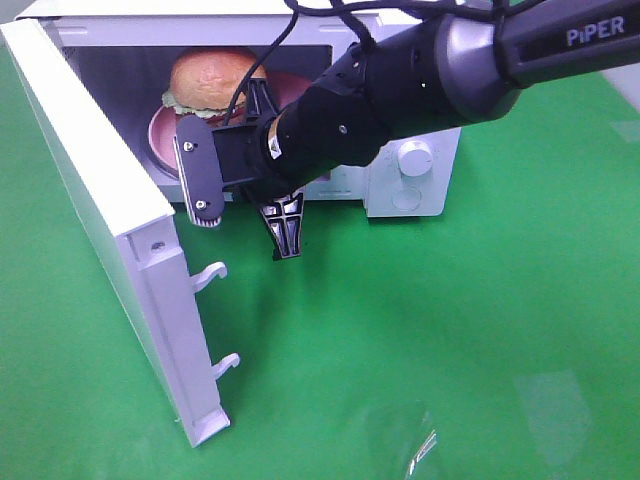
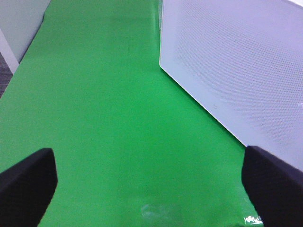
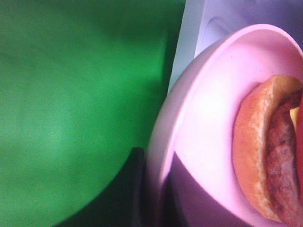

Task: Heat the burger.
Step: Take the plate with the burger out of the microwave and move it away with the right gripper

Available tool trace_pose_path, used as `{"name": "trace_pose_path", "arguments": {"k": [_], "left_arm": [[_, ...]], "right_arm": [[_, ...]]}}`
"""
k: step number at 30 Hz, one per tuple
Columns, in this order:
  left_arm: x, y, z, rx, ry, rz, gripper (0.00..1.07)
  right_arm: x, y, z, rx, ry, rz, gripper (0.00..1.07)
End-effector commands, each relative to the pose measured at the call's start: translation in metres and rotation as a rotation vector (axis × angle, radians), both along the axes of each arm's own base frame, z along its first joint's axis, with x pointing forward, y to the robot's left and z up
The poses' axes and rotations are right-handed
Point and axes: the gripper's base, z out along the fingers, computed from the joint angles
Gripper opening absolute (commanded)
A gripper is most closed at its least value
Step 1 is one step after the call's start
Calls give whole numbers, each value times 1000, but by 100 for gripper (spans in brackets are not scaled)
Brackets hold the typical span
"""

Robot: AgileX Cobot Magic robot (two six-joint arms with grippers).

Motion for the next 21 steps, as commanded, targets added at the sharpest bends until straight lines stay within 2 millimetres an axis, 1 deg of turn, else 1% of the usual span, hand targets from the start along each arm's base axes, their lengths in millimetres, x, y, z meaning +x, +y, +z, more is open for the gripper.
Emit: {"name": "trace_pose_path", "arguments": {"k": [1, 5, 6, 7, 10, 11, 12, 13, 14, 16, 19, 20, 21], "left_arm": [[1, 0, 0, 0, -14, 0, 98], [1, 0, 0, 0, -14, 0, 98], [1, 0, 0, 0, -14, 0, 98], [1, 0, 0, 0, -14, 0, 98], [1, 0, 0, 0, -14, 0, 98], [1, 0, 0, 0, -14, 0, 98], [1, 0, 0, 0, -14, 0, 98], [1, 0, 0, 0, -14, 0, 98], [1, 0, 0, 0, -14, 0, 98], [1, 0, 0, 0, -14, 0, 98], [1, 0, 0, 0, -14, 0, 98], [1, 0, 0, 0, -14, 0, 98], [1, 0, 0, 0, -14, 0, 98]], "right_arm": [[-2, -7, 17, 54, -48, 4, 0], [-16, -19, 8, 32, -18, 9, 0], [-16, -19, 8, 32, -18, 9, 0], [-22, -24, 5, 32, -12, 14, 0], [-28, -28, 5, 38, -13, 19, 0], [-34, -33, 4, 48, -13, 26, 0], [-34, -33, 4, 48, -13, 26, 0], [-41, -38, 5, 61, -19, 32, 0], [-41, -38, 5, 61, -19, 32, 0], [-53, -48, 8, 66, -16, 34, 0], [-56, -51, 9, 64, -15, 34, 0], [-63, -57, 10, 64, -11, 36, 0], [-63, -57, 10, 64, -11, 36, 0]]}}
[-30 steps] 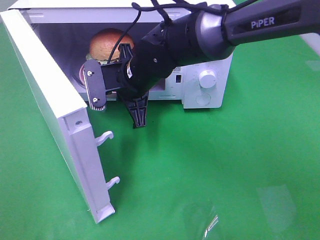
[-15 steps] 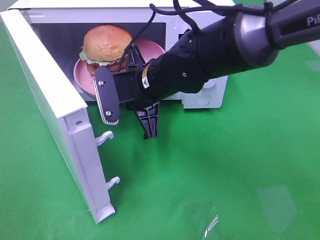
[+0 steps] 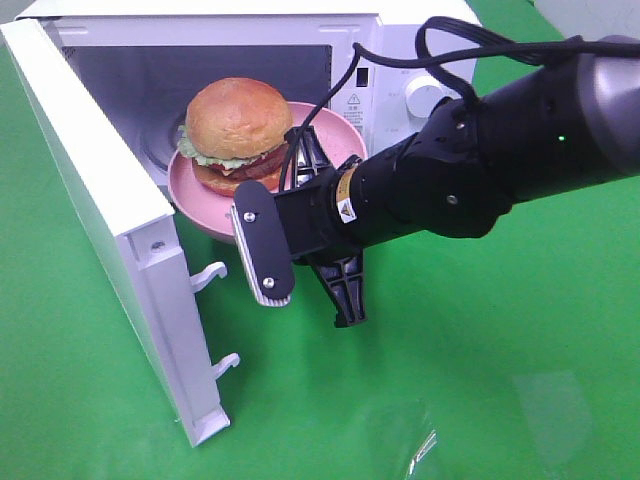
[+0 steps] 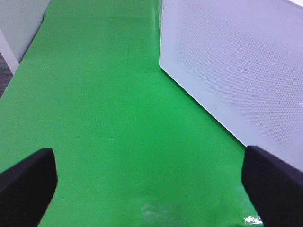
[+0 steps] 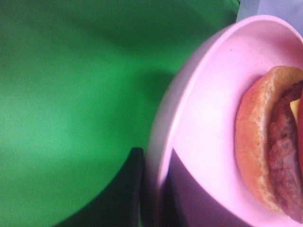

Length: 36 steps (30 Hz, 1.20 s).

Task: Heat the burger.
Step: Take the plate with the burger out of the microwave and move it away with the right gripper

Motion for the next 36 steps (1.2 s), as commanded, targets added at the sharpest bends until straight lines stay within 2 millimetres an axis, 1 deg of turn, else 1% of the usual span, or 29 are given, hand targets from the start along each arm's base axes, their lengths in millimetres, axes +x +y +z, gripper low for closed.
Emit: {"name": "trace_pose_path", "arguments": {"k": [1, 2, 3, 4, 7, 8, 9, 11, 12, 13, 14, 15, 18, 20, 21, 22, 23, 24, 25, 26, 27, 28, 29, 31, 34, 35, 36], "left_arm": [[1, 0, 0, 0, -14, 0, 98], [1, 0, 0, 0, -14, 0, 98], [1, 0, 0, 0, -14, 0, 98], [1, 0, 0, 0, -14, 0, 98], [1, 0, 0, 0, -14, 0, 98], [1, 0, 0, 0, -14, 0, 98], [1, 0, 0, 0, -14, 0, 98], [1, 0, 0, 0, -14, 0, 98], [1, 0, 0, 0, -14, 0, 98], [1, 0, 0, 0, -14, 0, 98], [1, 0, 0, 0, -14, 0, 98], [1, 0, 0, 0, -14, 0, 98], [1, 0, 0, 0, -14, 0, 98], [1, 0, 0, 0, -14, 0, 98], [1, 0, 0, 0, -14, 0, 98], [1, 0, 0, 0, -14, 0, 98], [1, 0, 0, 0, -14, 0, 98], [1, 0, 0, 0, -14, 0, 98], [1, 0, 0, 0, -14, 0, 98], [1, 0, 0, 0, -14, 0, 98], [1, 0, 0, 0, -14, 0, 98], [1, 0, 0, 0, -14, 0, 98], [1, 0, 0, 0, -14, 0, 98], [1, 0, 0, 0, -14, 0, 98], [1, 0, 0, 0, -14, 0, 98], [1, 0, 0, 0, -14, 0, 98], [1, 0, 0, 0, -14, 0, 98]], "right_arm": [[-10, -13, 19, 90, -28, -28, 0], [-17, -20, 21, 94, -29, -26, 0], [-17, -20, 21, 94, -29, -26, 0], [-24, -26, 22, 93, -28, -25, 0], [-28, -30, 22, 89, -24, -26, 0], [-36, -37, 23, 87, -22, -26, 0], [-36, -37, 23, 87, -22, -26, 0], [-51, -50, 29, 91, -27, -25, 0], [-51, -50, 29, 91, -27, -25, 0], [-58, -57, 31, 94, -31, -26, 0], [-58, -57, 31, 94, -31, -26, 0], [-67, -65, 34, 96, -35, -27, 0], [-71, -69, 35, 94, -34, -28, 0], [-85, -82, 42, 98, -46, -34, 0], [-85, -82, 42, 98, -46, -34, 0], [-93, -91, 46, 97, -53, -40, 0], [-93, -91, 46, 97, -53, -40, 0], [-99, -98, 49, 93, -56, -46, 0], [-99, -98, 49, 93, -56, -46, 0], [-106, -105, 52, 93, -58, -57, 0], [-106, -105, 52, 93, -58, -57, 0], [-112, -113, 54, 79, -40, -83, 0], [-112, -113, 54, 79, -40, -83, 0], [-124, -128, 58, 71, -15, -139, 0], [-127, -131, 59, 73, -13, -150, 0], [-131, -137, 63, 86, -9, -182, 0], [-131, -137, 63, 86, -9, -182, 0]]}}
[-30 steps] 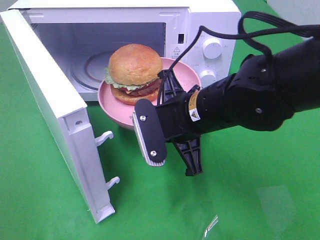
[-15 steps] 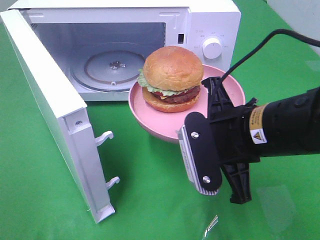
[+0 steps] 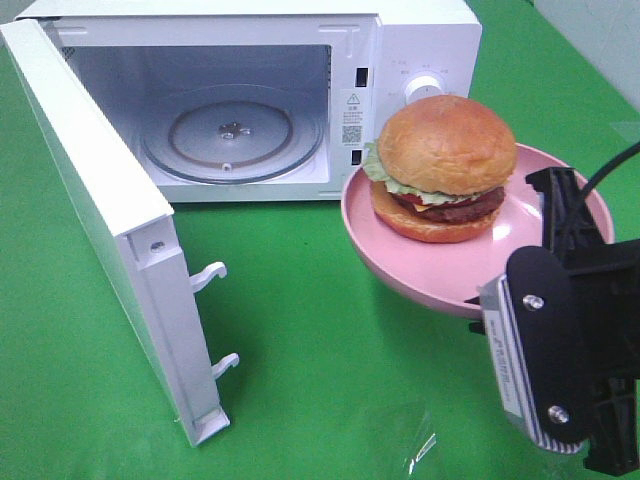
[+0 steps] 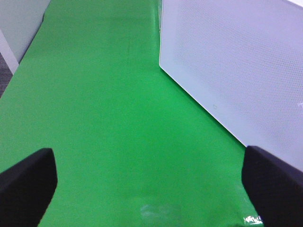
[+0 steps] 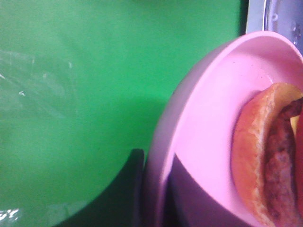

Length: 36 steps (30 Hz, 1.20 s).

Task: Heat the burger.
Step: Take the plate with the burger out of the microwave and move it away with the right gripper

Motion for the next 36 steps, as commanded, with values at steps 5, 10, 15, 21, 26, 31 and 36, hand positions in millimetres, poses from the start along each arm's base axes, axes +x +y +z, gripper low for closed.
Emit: {"name": "trace_pose_path", "arguments": {"k": [5, 10, 15, 21, 26, 31, 36], "left_arm": [[1, 0, 0, 0, -14, 0, 98], [1, 0, 0, 0, -14, 0, 98], [1, 0, 0, 0, -14, 0, 98], [1, 0, 0, 0, -14, 0, 98], [1, 0, 0, 0, -14, 0, 98], [1, 0, 0, 0, -14, 0, 98], [1, 0, 0, 0, -14, 0, 98]], "right_arm": [[-7, -16, 14, 61, -4, -138, 0], [-6, -28, 10, 17, 41, -296, 0], [-3, -41, 9, 42, 68, -538, 0], [-5, -50, 7, 79, 110, -716, 0], [-5, -57, 7, 139, 121, -882, 0], [-5, -63, 2, 207, 100, -998, 0], [-6, -66, -2, 268, 99, -1090, 0]]}}
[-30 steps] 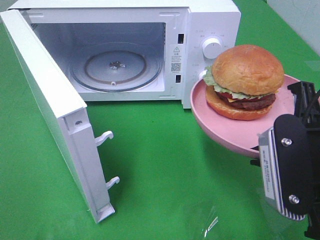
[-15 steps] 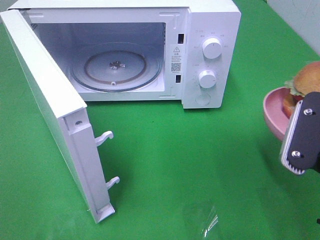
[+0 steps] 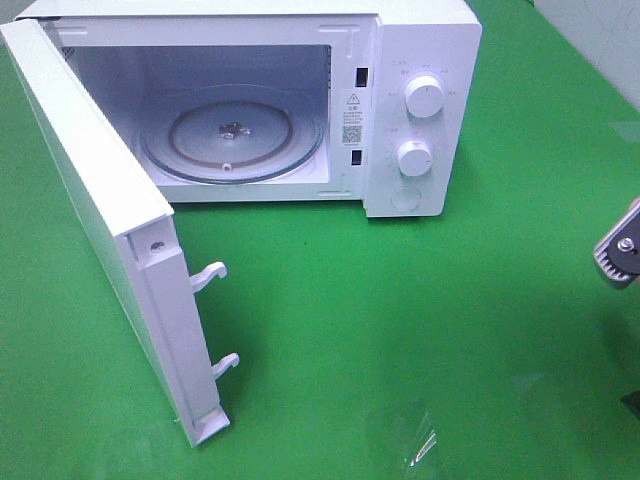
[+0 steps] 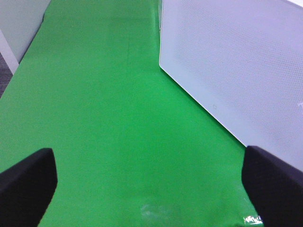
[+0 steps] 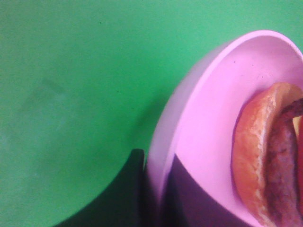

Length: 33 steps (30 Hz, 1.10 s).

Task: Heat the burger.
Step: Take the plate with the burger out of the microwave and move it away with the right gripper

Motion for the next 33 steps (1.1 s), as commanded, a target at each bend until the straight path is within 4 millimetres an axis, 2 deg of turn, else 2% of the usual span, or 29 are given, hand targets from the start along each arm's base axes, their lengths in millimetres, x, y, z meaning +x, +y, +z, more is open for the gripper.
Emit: {"name": "trace_pose_path", "arguments": {"k": [1, 9, 15, 18, 20, 25, 29, 33], "left_arm": [[1, 0, 0, 0, -14, 0, 98], [1, 0, 0, 0, -14, 0, 98], [1, 0, 0, 0, -14, 0, 98], [1, 0, 0, 0, -14, 0, 98], [1, 0, 0, 0, -14, 0, 98], [1, 0, 0, 0, -14, 0, 98], [1, 0, 0, 0, -14, 0, 98], [1, 0, 0, 0, -14, 0, 98]], "right_arm": [[5, -6, 1, -15, -61, -100, 0], [17, -3, -17, -58, -46, -256, 0], [30, 4, -39, -45, -69, -391, 0], [33, 6, -46, -55, -69, -409, 0], [38, 11, -61, -69, -52, -413, 0], [41, 14, -72, -88, -31, -414, 1], [45, 18, -95, -119, 2, -422, 2], [46, 20, -106, -123, 20, -421, 4]]}}
